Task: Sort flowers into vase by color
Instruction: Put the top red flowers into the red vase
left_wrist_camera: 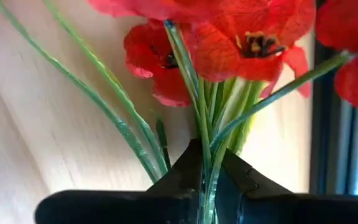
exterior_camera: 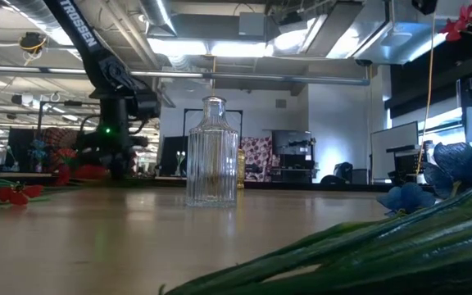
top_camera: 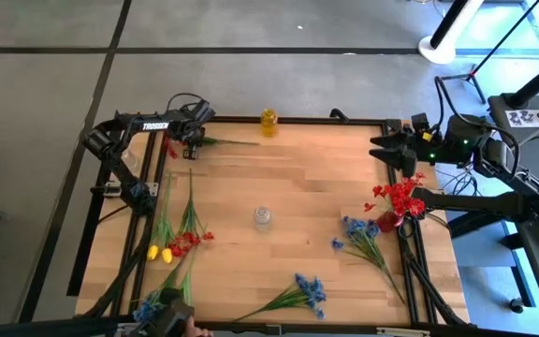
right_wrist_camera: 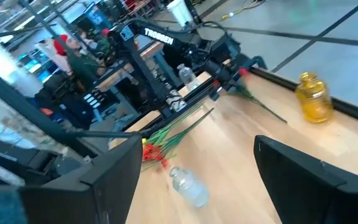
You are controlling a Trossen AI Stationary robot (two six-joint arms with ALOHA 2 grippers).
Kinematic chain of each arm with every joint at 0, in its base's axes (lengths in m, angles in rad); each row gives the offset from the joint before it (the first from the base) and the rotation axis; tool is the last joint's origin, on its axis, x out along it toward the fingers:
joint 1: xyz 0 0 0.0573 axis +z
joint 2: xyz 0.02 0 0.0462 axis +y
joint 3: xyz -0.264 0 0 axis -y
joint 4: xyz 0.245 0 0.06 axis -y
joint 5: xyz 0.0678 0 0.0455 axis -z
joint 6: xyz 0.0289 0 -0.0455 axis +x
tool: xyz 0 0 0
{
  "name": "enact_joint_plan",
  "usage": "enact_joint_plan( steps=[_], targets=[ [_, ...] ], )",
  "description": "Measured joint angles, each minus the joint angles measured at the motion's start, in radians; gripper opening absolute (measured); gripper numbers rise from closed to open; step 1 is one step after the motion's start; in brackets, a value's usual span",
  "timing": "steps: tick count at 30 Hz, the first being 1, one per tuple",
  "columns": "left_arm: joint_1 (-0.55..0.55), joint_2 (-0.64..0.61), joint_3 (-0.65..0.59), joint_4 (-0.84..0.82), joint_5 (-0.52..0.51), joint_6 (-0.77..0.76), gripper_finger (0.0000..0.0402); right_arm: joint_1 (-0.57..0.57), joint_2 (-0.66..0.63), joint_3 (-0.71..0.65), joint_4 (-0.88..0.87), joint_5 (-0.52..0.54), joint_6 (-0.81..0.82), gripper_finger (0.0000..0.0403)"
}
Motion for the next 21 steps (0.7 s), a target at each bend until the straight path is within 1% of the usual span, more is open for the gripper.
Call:
enact_joint_plan(
  steps=[3, 5, 8, 11, 14, 17, 19, 21],
  targets=[
    [-0.032, -0.041, 0.0, 0.009, -0.01, 0.035, 0.0016, 0.0, 0.0, 0.0, -0.003, -0.028, 0.0, 0.0308],
    [-0.065, -0.077, 0.0, 0.016, -0.045, 0.064, 0.0013, 0.0, 0.0, 0.0, -0.003, -0.038, -0.007, 0.0308],
    [-0.127, -0.15, 0.0, 0.036, -0.087, 0.129, 0.0011, 0.0, 0.001, 0.0, -0.003, -0.038, -0.086, 0.0308],
    [-0.21, -0.248, 0.0, 0.062, -0.159, 0.25, 0.0012, 0.0, 0.003, 0.0, -0.002, -0.038, -0.165, 0.0308],
    [-0.335, -0.355, 0.0, 0.11, -0.224, 0.404, 0.0013, 0.0, 0.005, 0.0, 0.014, -0.038, -0.227, 0.0308],
    [-0.502, -0.446, 0.0, 0.211, -0.32, 0.574, 0.0013, 0.0, 0.017, 0.001, 0.027, -0.038, -0.265, 0.0308],
    [-0.63, -0.486, 0.0, 0.311, -0.403, 0.716, 0.0013, 0.0, 0.038, 0.001, 0.043, -0.038, -0.285, 0.0308],
    [-0.755, -0.497, 0.001, 0.487, -0.473, 0.89, 0.0013, 0.0, 0.063, 0.001, 0.086, -0.049, -0.293, 0.0308]
  ],
)
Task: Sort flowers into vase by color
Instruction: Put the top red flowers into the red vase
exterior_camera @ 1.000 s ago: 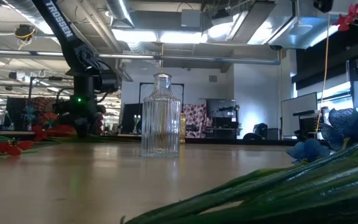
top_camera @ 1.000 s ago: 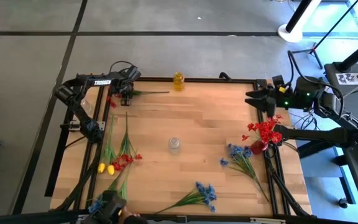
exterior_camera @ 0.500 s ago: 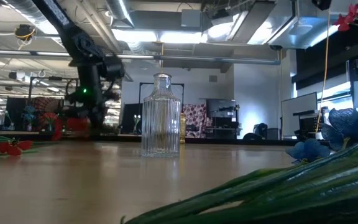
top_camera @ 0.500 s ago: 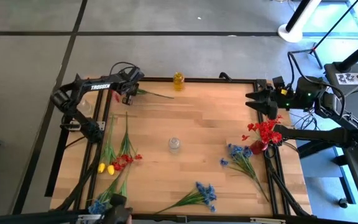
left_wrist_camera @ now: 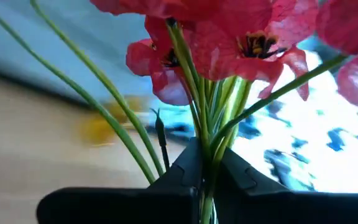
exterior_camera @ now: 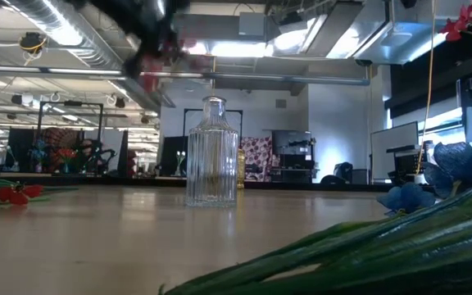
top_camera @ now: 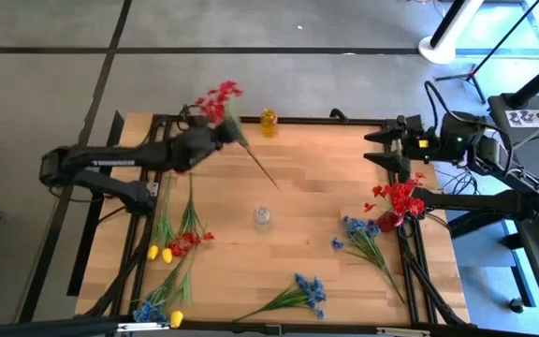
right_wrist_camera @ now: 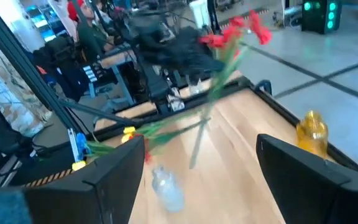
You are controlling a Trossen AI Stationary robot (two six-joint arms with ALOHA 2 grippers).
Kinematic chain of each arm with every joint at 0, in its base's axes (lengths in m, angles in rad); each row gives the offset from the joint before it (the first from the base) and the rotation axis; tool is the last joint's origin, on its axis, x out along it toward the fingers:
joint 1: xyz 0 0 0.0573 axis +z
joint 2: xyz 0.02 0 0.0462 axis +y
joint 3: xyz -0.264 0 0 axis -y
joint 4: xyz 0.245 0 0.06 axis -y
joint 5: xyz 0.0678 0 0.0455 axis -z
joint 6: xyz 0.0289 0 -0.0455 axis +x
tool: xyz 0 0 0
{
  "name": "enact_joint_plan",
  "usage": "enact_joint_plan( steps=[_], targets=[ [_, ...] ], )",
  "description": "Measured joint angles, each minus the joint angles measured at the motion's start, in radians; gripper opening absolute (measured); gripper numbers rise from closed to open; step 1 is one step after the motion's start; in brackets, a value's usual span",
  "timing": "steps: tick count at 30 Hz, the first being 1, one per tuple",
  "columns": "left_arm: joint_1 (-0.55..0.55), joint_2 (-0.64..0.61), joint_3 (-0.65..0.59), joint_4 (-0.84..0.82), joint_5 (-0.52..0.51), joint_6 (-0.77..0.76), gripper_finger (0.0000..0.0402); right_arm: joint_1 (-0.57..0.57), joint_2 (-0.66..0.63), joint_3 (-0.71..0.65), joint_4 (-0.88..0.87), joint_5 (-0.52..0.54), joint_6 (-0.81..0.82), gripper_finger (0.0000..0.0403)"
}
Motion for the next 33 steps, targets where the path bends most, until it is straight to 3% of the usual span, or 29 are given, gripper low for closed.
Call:
enact_joint_plan(
  steps=[5, 9, 12, 21, 29, 33],
  targets=[
    [-0.209, 0.016, 0.018, 0.423, -0.017, 0.445, 0.0013, 0.0, 0.092, 0.0, 0.155, -0.125, 0.023, 0.0308],
    [-0.295, 0.039, 0.088, 0.459, -0.007, 0.634, 0.0013, 0.001, 0.185, 0.0, 0.311, -0.253, 0.136, 0.0308],
    [-0.325, 0.077, 0.161, 0.462, 0.044, 0.734, 0.0013, 0.001, 0.24, -0.001, 0.433, -0.269, 0.19, 0.0308],
    [-0.317, 0.235, 0.325, 0.459, 0.111, 0.858, 0.0014, 0.057, 0.402, 0.0, 0.7, -0.351, 0.217, 0.0308],
    [-0.268, 0.353, 0.394, 0.457, 0.208, 0.859, 0.0014, 0.133, 0.479, -0.001, 0.699, -0.292, 0.19, 0.0307],
    [-0.261, 0.37, 0.399, 0.454, 0.221, 0.859, 0.0014, 0.14, 0.49, -0.001, 0.69, -0.283, 0.134, 0.0286]
  ],
)
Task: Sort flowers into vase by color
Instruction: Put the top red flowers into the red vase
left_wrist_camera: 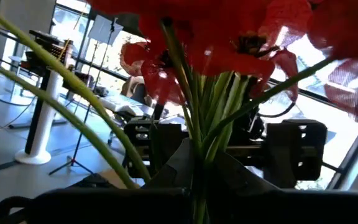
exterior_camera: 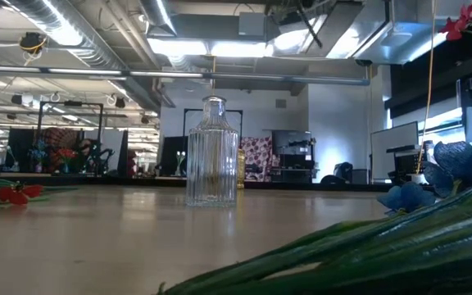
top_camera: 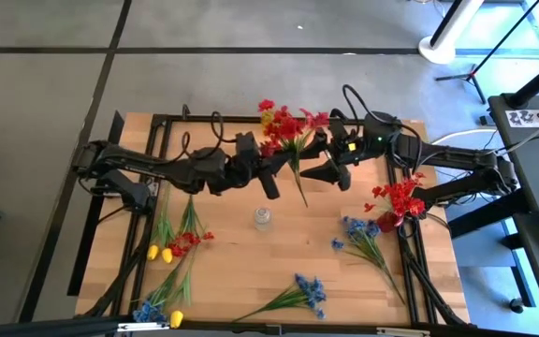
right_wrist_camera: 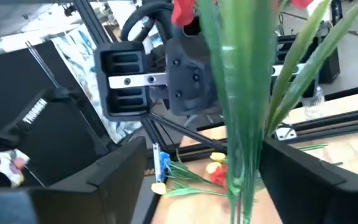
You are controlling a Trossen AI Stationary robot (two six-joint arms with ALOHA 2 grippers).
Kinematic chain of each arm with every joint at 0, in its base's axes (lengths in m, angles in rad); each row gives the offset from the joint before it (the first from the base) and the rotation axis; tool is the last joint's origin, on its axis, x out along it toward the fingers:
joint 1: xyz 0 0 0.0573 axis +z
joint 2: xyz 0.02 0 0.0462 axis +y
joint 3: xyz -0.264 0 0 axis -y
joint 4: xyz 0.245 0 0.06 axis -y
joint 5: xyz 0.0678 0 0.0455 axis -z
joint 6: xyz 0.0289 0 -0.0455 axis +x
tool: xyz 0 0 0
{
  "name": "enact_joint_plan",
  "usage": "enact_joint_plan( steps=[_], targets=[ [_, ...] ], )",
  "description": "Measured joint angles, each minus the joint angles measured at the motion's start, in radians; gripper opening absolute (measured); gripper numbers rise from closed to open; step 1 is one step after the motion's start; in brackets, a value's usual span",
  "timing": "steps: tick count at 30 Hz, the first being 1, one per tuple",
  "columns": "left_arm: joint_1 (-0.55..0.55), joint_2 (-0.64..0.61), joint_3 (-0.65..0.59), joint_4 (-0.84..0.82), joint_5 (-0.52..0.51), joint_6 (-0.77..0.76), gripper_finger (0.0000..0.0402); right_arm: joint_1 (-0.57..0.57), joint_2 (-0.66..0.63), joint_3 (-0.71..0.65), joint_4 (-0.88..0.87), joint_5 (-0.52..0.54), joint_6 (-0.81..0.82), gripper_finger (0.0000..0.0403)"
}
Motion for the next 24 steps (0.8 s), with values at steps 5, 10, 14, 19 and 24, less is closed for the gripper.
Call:
enact_joint_plan(
  steps=[5, 10, 14, 19, 24],
  targets=[
    [0.0, 0.0, 0.001, 0.018, 0.01, 0.006, 0.0014, -0.003, -0.002, 0.0, 0.0, 0.051, -0.021, 0.022],
    [-0.005, 0.0, 0.001, 0.026, 0.048, 0.001, 0.0014, -0.003, 0.0, 0.0, -0.008, 0.134, -0.026, 0.0172],
    [-0.022, 0.0, 0.001, 0.027, 0.049, 0.005, 0.0014, -0.003, -0.022, 0.0, -0.01, 0.105, -0.029, 0.0184],
    [-0.02, 0.0, 0.001, 0.026, 0.052, 0.005, 0.0014, -0.002, -0.022, 0.0, -0.042, 0.105, -0.022, 0.0245],
    [-0.007, 0.0, 0.001, 0.023, 0.051, 0.006, 0.0014, -0.002, 0.027, 0.0, -0.021, 0.095, 0.01, 0.029]
  ],
)
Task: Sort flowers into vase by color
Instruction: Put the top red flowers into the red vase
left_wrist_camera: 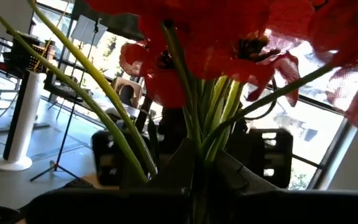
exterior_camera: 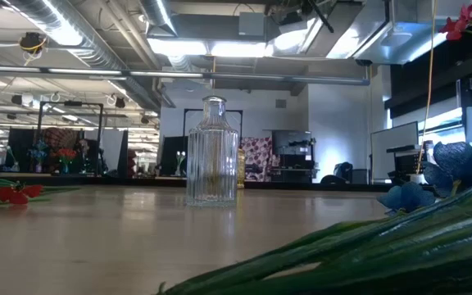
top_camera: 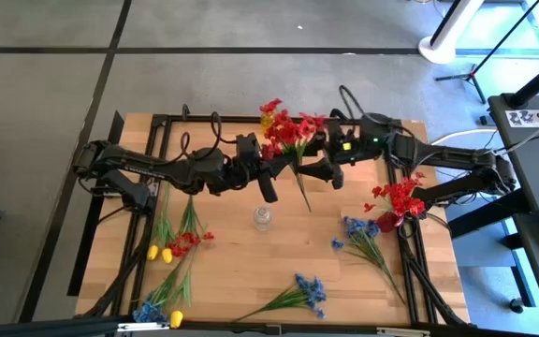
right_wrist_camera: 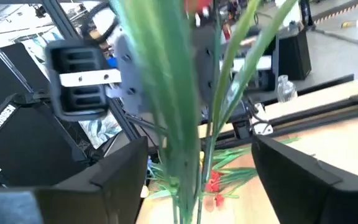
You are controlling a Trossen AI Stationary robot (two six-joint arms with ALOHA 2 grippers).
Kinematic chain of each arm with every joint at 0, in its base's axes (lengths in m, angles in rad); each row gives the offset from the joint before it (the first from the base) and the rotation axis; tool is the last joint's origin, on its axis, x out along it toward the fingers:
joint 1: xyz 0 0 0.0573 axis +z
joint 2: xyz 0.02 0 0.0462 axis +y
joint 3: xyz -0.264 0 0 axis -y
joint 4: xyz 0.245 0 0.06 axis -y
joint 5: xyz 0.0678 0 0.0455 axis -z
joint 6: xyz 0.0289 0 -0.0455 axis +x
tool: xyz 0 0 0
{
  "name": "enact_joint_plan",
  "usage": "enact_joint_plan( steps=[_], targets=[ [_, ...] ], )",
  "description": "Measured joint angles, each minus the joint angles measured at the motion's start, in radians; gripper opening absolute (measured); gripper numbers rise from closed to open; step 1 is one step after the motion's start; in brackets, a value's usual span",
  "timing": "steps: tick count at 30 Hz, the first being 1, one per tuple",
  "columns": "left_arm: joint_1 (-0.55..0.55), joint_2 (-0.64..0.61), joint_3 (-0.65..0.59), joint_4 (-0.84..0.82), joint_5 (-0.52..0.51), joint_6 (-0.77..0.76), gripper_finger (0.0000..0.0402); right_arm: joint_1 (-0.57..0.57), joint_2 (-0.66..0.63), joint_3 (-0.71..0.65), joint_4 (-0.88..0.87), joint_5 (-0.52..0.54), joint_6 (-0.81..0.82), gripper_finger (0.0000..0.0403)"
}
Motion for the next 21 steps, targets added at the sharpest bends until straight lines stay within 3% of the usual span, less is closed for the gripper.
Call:
enact_joint_plan(
  steps=[3, 6, 12, 15, 16, 21],
  targets=[
    [0.01, 0.0, 0.0, -0.023, 0.0, -0.001, 0.0014, 0.0, 0.023, 0.0, -0.001, 0.008, 0.003, 0.0285],
    [0.021, 0.0, 0.0, -0.059, -0.002, -0.006, 0.0014, 0.0, 0.025, 0.0, 0.0, 0.028, -0.004, 0.0251],
    [0.041, 0.0, 0.0, -0.057, -0.023, -0.023, 0.0021, 0.0, 0.025, 0.0, -0.002, 0.012, -0.01, 0.0118],
    [0.053, 0.0, 0.0, -0.057, 0.037, -0.035, 0.004, 0.0, 0.025, 0.0, -0.009, 0.009, -0.012, 0.0032],
    [0.054, 0.0, 0.0, -0.057, 0.055, -0.035, 0.0048, 0.0, 0.025, 0.0, -0.009, 0.009, -0.014, 0.002],
    [0.048, -0.03, 0.0, -0.115, 0.072, -0.038, 0.0093, 0.0, 0.02, 0.0, -0.014, 0.01, -0.014, 0.0032]
  ],
)
